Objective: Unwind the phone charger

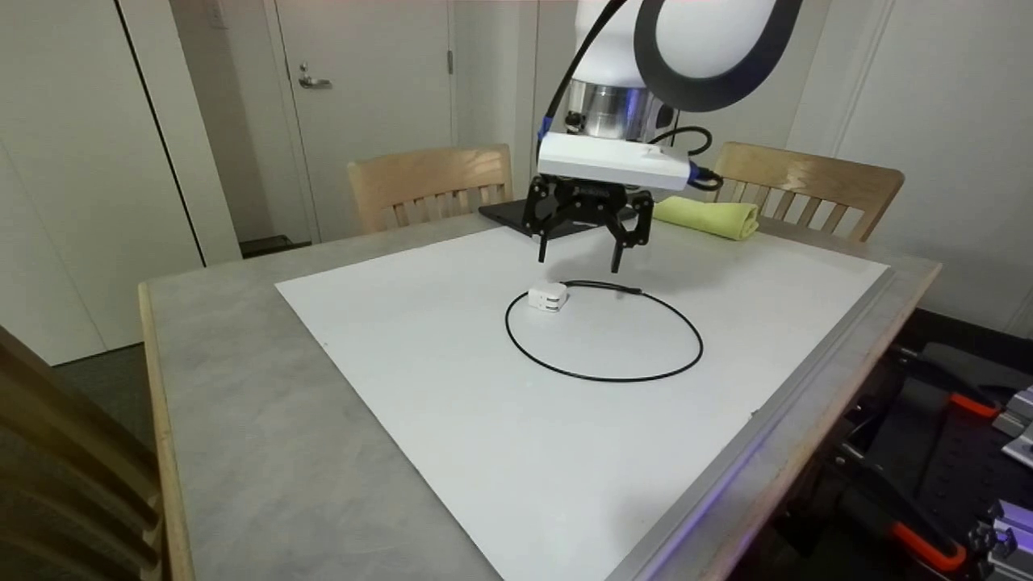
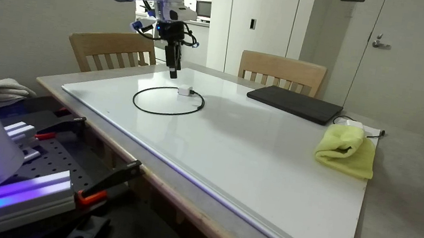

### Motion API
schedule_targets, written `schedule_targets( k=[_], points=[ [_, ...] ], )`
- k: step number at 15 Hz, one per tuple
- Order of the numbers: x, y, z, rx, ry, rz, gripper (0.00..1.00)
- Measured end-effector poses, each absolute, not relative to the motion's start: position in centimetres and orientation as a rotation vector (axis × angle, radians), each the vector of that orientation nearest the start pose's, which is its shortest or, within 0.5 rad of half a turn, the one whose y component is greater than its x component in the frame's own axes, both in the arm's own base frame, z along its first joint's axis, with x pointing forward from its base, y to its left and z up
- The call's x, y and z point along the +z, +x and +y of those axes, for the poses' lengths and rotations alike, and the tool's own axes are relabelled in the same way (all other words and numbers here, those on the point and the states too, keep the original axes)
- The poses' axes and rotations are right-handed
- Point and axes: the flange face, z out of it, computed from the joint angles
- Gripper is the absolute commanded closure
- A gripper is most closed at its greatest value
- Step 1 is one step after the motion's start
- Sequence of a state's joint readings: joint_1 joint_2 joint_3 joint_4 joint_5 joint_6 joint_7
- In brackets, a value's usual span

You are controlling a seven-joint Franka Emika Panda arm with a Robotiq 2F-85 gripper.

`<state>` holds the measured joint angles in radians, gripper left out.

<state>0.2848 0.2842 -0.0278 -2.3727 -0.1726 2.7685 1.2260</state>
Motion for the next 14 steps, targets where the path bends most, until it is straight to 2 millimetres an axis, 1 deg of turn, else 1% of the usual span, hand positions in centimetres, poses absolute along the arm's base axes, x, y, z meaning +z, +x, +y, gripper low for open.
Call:
schedule_targets(
  k=[7, 14],
  points=[
    [21.3, 49.8, 14.5, -0.152, -2.79, 1.313, 0.0],
    [19.7, 49.5, 14.4, -0.103, -2.749, 1.383, 0.0]
  ],
)
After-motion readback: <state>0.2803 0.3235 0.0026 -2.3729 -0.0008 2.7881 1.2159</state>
